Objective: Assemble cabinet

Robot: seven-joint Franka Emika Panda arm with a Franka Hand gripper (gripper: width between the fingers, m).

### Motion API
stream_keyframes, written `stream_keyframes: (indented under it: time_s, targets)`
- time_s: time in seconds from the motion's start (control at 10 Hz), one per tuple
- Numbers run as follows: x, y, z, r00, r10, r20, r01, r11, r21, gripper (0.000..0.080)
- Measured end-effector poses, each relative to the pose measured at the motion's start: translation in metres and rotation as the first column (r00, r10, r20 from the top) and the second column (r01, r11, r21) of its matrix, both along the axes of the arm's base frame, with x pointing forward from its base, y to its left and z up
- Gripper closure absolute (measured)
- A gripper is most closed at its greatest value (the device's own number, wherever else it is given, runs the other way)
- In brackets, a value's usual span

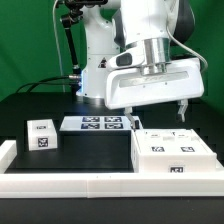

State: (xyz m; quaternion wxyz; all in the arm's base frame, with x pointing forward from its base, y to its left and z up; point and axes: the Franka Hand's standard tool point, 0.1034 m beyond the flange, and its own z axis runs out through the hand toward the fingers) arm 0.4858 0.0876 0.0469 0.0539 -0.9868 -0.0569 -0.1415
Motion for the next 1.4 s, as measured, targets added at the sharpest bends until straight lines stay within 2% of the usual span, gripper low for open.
stream_keyframes:
  time_s: [0.2,0.7,1.0,1.2,1.4]
  targets:
    - [0.001,-0.007,-0.014,1.0,-0.004,0.002,0.004,1.0,0.001,0.0002]
    - [0.0,-0.002,-0.014,0.999,-0.036,-0.003,0.036,0.999,0.011,0.0002]
    - [0.002,-0.01,-0.034,0.993,-0.114,-0.02,0.115,0.993,0.016,0.0002]
    - [0.005,-0.016,-0.039,0.993,-0.116,-0.009,0.116,0.993,0.01,0.0002]
    - [0.005,-0.011,-0.039,0.994,-0.112,-0.004,0.112,0.994,0.014,0.0002]
